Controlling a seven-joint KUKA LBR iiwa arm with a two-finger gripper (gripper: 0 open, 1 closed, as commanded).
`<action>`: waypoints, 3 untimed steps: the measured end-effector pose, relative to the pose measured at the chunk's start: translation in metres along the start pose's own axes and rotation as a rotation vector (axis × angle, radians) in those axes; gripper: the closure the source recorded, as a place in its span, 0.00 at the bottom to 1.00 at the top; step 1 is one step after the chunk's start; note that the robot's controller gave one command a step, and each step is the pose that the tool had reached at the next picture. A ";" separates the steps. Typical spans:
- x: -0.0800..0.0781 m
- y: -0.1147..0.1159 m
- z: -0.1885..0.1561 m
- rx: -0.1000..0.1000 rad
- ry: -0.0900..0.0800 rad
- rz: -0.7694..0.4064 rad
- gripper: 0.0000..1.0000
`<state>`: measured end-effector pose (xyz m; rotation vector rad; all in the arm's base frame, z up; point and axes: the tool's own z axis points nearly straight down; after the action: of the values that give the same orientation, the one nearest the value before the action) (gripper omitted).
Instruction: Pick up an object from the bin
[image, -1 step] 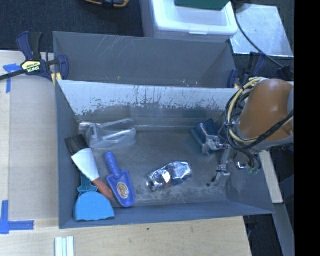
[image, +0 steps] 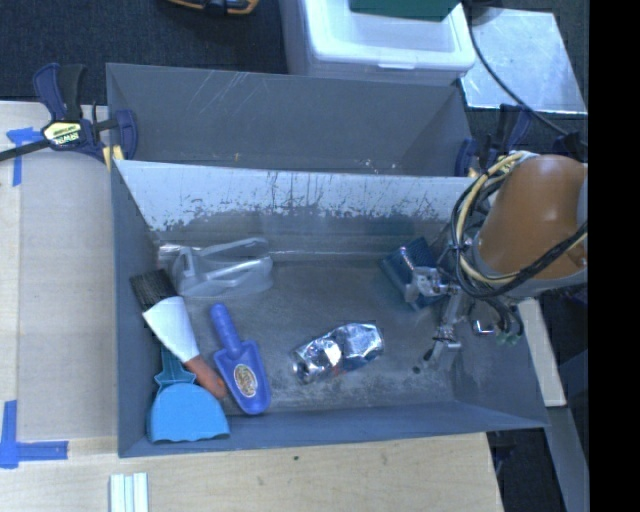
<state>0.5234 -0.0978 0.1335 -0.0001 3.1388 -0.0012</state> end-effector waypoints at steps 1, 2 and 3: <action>-0.012 0.085 0.064 -0.004 0.004 -0.274 0.00; -0.004 0.069 -0.010 0.001 -0.003 -0.198 0.00; -0.014 0.108 0.034 -0.005 0.011 -0.284 0.00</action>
Offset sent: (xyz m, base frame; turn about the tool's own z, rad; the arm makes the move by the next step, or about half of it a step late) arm 0.0032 0.0695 0.0098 -0.1980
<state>0.5375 0.0099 0.0993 -0.4451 3.1178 0.0063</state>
